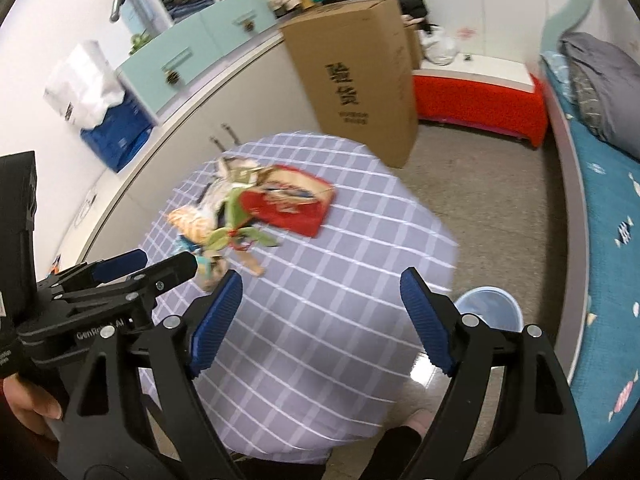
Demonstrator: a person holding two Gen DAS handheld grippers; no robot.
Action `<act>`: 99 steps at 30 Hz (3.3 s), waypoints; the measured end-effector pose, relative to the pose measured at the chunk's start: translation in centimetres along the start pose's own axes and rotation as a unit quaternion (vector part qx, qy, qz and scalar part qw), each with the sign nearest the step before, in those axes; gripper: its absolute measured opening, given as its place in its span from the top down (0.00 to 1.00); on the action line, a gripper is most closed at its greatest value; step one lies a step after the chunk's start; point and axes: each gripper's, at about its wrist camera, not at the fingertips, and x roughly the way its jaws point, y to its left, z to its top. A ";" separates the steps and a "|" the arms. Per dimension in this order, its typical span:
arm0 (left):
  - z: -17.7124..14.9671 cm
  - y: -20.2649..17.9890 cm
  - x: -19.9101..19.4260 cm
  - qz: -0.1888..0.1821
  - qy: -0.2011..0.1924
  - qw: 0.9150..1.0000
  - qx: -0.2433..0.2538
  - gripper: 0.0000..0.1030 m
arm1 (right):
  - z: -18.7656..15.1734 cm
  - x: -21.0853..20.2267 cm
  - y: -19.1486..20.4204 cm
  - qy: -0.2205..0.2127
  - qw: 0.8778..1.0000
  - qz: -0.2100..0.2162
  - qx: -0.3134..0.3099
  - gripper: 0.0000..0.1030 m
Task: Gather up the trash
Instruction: 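Return both grippers to the table over the remaining trash, then lift the toothpaste tube with the left gripper while the right lifts the brown paper, then carry both items over the wastebasket and open both grippers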
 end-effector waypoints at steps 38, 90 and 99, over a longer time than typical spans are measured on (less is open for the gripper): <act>2.5 19.0 15.1 -0.036 0.140 0.982 -0.122 0.35 | -0.6 14.8 11.7 0.067 0.996 -0.049 0.032 0.22; 0.8 -7.8 2.9 -0.043 0.025 0.982 0.183 0.80 | -1.4 3.6 -2.2 0.056 0.994 -0.025 0.090 0.82; -0.1 -18.2 3.5 -0.061 0.017 0.978 0.199 0.80 | -2.0 -1.2 -11.8 0.041 0.992 -0.050 0.111 0.82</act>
